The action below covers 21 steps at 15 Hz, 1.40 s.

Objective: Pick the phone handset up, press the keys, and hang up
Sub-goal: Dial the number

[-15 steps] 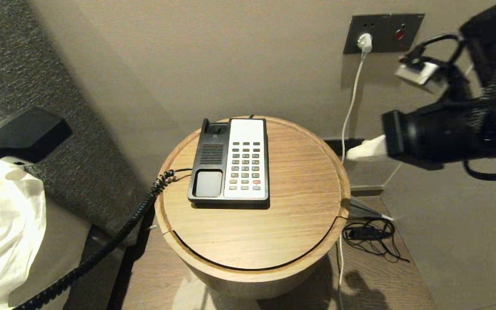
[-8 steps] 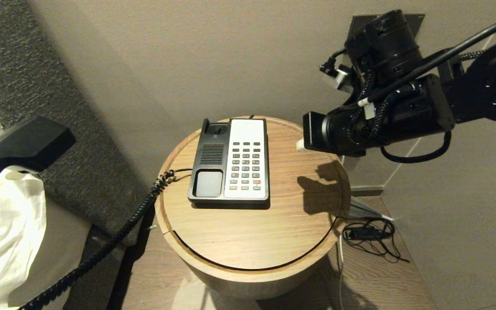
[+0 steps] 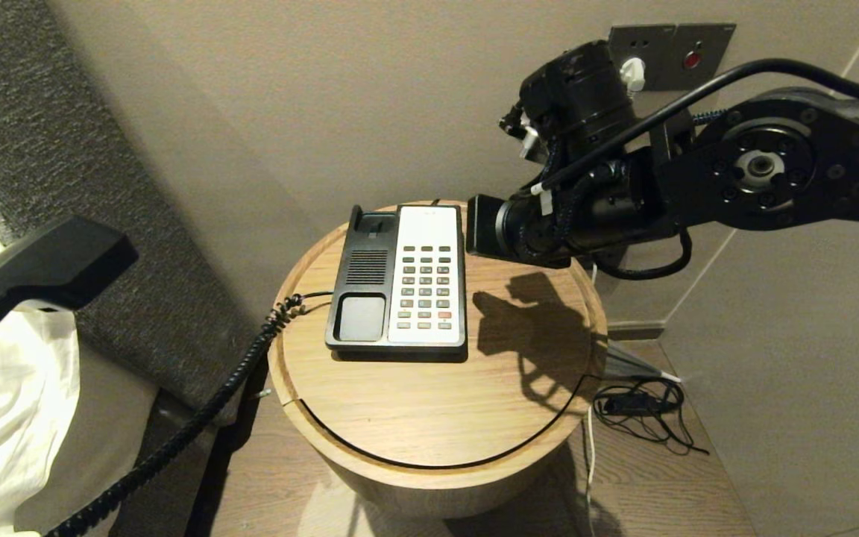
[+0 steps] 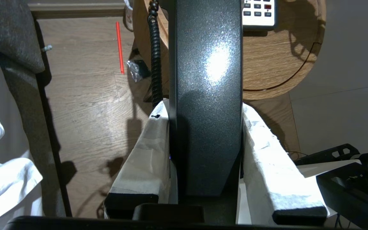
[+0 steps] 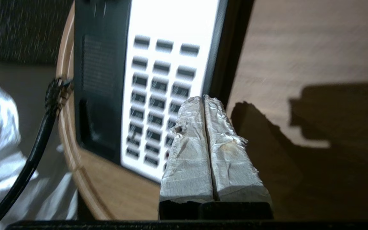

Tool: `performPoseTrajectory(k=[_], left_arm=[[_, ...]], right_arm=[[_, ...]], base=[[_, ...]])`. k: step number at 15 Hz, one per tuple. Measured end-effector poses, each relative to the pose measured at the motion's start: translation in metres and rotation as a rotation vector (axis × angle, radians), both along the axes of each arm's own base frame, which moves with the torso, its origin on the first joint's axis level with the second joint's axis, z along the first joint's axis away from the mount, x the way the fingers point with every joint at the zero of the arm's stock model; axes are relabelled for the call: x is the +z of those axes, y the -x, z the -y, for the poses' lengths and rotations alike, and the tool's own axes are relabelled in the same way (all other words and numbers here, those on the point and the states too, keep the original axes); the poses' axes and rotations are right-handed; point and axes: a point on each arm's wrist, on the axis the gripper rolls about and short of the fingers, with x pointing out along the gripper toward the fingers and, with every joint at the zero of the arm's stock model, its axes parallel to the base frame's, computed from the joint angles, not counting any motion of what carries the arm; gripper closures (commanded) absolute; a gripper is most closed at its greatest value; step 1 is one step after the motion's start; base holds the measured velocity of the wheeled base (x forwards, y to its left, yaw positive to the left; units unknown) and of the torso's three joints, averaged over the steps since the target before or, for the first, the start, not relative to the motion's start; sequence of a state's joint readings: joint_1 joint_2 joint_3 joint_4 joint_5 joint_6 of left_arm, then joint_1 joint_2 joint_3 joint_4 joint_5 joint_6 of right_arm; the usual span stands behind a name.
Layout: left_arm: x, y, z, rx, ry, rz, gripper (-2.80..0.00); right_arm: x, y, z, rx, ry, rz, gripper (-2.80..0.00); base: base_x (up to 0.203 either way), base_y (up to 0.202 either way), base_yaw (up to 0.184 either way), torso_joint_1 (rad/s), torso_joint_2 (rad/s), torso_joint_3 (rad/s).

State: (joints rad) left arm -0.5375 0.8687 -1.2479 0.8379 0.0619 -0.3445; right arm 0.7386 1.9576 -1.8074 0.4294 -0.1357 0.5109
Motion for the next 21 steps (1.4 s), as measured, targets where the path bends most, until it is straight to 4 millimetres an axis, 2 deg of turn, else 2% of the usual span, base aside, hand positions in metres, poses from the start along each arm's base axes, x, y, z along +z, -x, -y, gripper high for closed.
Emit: performPoseTrajectory(k=[4, 12, 18, 21], left_arm=[[-0.003, 0.001, 0.000, 0.000, -0.004, -0.006, 0.00], [-0.011, 0.001, -0.001, 0.001, -0.017, -0.026, 0.00], [-0.015, 0.001, -0.001, 0.004, -0.022, -0.041, 0.00], [-0.016, 0.001, -0.001, 0.004, -0.023, -0.043, 0.00]], right_arm=[[-0.010, 0.016, -0.007, 0.043, 0.001, -0.154, 0.00], [-0.031, 0.022, -0.019, 0.035, 0.032, -0.272, 0.00], [-0.031, 0.029, -0.028, 0.074, 0.025, -0.283, 0.00], [-0.022, 0.031, -0.027, 0.082, 0.007, -0.264, 0.00]], base=[[0.000, 0.000, 0.000, 0.000, 0.00, 0.000], [0.000, 0.000, 0.000, 0.000, 0.00, 0.000], [0.000, 0.000, 0.000, 0.000, 0.00, 0.000], [0.000, 0.000, 0.000, 0.000, 0.00, 0.000]])
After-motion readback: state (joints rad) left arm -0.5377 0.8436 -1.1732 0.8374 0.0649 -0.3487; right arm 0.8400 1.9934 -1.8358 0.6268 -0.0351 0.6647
